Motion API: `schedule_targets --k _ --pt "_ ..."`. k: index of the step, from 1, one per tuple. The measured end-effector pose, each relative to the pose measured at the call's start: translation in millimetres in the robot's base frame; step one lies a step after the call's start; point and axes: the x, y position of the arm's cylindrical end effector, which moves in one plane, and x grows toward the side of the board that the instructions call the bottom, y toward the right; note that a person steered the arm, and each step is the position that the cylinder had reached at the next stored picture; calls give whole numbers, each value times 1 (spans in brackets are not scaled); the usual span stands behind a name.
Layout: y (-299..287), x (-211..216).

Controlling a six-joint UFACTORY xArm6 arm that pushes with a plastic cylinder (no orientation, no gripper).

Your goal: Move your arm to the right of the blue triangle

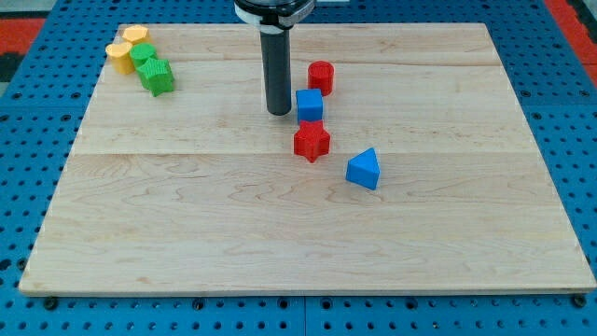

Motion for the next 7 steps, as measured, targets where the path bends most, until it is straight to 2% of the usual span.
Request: schedule_targets --k 7 --pt "-5 5"
